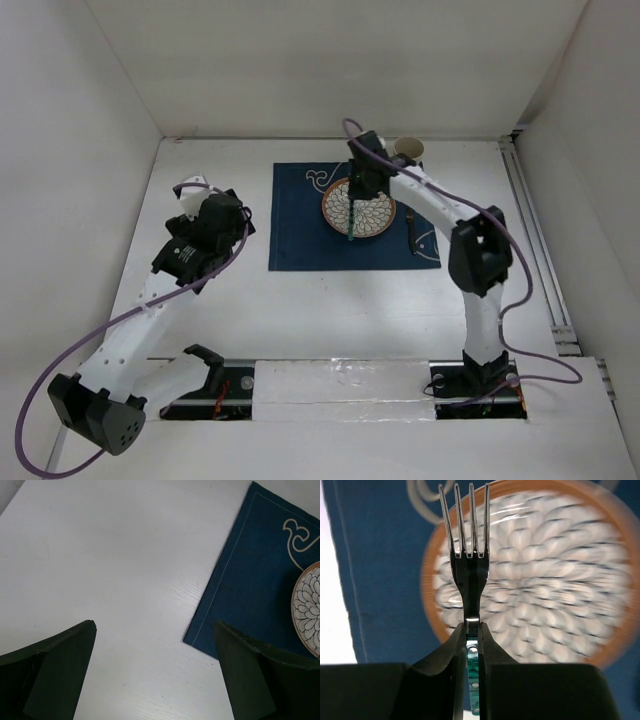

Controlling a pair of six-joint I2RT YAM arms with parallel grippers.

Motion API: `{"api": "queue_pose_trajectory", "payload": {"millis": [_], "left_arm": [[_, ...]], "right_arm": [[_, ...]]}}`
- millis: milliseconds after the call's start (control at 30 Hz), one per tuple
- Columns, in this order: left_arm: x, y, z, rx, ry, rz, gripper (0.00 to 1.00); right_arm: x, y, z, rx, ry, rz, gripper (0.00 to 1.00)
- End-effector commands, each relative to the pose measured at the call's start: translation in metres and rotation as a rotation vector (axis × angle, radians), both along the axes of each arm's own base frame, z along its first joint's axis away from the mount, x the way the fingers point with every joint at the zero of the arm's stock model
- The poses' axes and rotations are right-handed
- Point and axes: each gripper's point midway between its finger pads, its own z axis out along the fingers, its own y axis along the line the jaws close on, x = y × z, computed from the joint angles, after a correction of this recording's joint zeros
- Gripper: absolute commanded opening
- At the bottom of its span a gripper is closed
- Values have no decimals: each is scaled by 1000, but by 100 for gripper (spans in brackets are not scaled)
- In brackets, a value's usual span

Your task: Set the dinner table for one person

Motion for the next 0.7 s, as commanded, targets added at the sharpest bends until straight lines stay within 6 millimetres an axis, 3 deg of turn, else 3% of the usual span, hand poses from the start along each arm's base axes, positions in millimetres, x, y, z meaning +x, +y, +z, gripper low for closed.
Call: {"api": "queue_pose_trajectory", "payload": {"millis": [0, 100, 233, 667], "left_arm": [[4, 5, 0, 20, 5, 41, 100], [7, 4, -7, 37, 36, 41, 100], [6, 4, -10, 45, 53, 41, 100], [6, -2, -12, 28, 54, 3, 100]], "right_arm": [[-1, 56, 11, 56, -17, 66, 0], [0, 97, 6, 111, -23, 121, 0], [0, 123, -9, 145, 4, 141, 0], [13, 160, -46, 203, 45, 138, 0]]}}
